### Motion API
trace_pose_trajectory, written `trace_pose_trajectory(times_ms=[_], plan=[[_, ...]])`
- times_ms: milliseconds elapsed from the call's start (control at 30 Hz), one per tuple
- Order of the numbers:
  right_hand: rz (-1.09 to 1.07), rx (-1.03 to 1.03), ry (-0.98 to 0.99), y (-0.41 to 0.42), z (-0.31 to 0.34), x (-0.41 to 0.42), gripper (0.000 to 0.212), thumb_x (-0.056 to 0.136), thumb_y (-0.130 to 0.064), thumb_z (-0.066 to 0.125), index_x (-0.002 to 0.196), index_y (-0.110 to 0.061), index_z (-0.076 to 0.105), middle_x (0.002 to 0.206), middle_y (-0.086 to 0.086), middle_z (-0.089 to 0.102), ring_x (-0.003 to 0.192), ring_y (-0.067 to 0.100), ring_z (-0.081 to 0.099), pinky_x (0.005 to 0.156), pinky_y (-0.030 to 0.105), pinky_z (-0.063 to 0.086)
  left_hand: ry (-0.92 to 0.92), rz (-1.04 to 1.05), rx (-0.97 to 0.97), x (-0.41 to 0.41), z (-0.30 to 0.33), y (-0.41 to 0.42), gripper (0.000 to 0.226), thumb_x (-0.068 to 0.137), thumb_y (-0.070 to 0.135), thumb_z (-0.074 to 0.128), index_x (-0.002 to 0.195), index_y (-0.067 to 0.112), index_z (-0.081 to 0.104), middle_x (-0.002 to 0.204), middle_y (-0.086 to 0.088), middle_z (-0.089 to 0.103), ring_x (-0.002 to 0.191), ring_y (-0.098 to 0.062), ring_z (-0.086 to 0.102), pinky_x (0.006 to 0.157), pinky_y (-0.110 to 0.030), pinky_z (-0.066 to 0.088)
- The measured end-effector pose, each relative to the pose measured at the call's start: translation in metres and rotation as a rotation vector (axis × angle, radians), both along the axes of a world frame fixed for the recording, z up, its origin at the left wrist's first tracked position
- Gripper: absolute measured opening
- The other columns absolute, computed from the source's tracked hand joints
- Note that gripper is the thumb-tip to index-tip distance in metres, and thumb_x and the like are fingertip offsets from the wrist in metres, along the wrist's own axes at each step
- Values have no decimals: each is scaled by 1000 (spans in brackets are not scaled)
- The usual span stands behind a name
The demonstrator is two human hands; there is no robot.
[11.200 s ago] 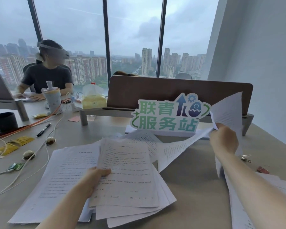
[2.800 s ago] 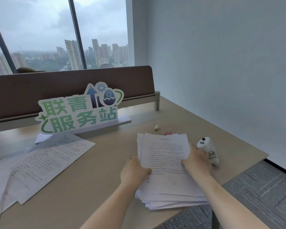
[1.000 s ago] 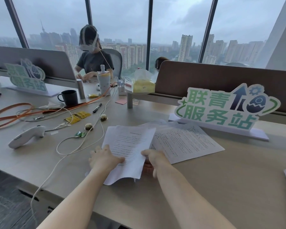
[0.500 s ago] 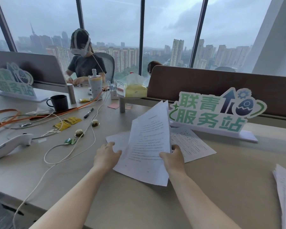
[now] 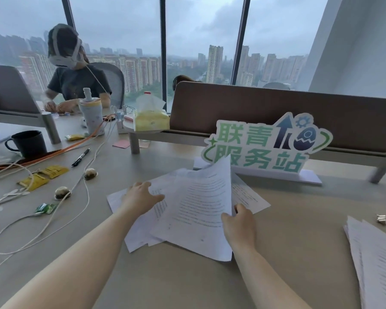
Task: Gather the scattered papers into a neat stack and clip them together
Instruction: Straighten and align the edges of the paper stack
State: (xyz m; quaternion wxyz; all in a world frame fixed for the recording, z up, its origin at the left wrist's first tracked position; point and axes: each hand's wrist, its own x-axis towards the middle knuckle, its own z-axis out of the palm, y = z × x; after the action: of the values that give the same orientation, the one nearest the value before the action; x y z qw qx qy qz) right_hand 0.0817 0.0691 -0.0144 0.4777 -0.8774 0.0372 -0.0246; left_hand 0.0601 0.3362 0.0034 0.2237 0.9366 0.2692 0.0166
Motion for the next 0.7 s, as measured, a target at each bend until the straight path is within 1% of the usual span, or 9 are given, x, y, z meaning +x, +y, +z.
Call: trace_pose_trajectory(times_ms=[100,200,267,333,467,533,600,667,700], plan=[[59,-105,-1,-1,-1,3,8,78,-25,52,78,-17,52,87,1,61,74,20,61,56,32,46,32,-23,47,17,-3,3,86,78,69,57,147,21,38,150,-7,41,136,-30,38,107,-46,38],[130,-153,27,-3,-1,4,4,82,-23,51,83,-19,50,89,-3,59,79,19,60,58,32,43,90,-33,68,31,-6,11,96,69,78,55,146,22,39,147,-8,46,135,-33,40,107,-48,38],[152,-176,30,-5,-1,4,2,85,-21,50,85,-19,49,90,-3,58,82,20,58,58,30,39,135,-28,64,40,-9,17,105,59,86,52,142,24,44,141,-9,52,129,-33,45,104,-49,40],[172,-188,31,-6,-2,4,5,85,-21,47,89,-20,51,90,-3,60,82,19,59,56,29,38,147,-19,80,46,-11,20,106,52,90,50,134,23,51,131,-9,56,119,-33,50,99,-49,43],[230,-208,16,-5,-6,4,13,83,-21,45,93,-21,54,90,-5,63,81,19,61,64,33,47,163,-9,123,53,-4,15,105,59,88,54,136,16,49,134,-11,48,126,-33,41,100,-47,41],[257,-211,19,-5,-5,3,14,83,-20,44,93,-21,55,91,-5,64,81,20,61,66,34,48,167,15,104,56,-2,12,108,55,90,55,133,15,53,132,-10,52,122,-32,47,98,-45,44],[283,-211,35,-6,-4,3,14,84,-19,44,93,-20,56,88,-7,65,79,19,62,63,32,46,146,17,43,57,-3,10,97,53,85,63,122,16,61,115,-6,62,104,-28,58,89,-40,50],[304,-200,37,-7,-2,2,10,85,-18,45,89,-20,54,81,-9,63,74,17,61,57,29,42,122,15,-63,55,0,10,78,57,68,77,110,12,66,97,-3,66,88,-25,61,79,-35,53],[307,-193,38,-8,-1,1,8,86,-18,46,87,-20,54,79,-9,63,72,17,60,55,28,41,126,21,-117,55,2,11,72,57,59,83,107,10,66,95,-4,67,87,-25,62,78,-34,53]])
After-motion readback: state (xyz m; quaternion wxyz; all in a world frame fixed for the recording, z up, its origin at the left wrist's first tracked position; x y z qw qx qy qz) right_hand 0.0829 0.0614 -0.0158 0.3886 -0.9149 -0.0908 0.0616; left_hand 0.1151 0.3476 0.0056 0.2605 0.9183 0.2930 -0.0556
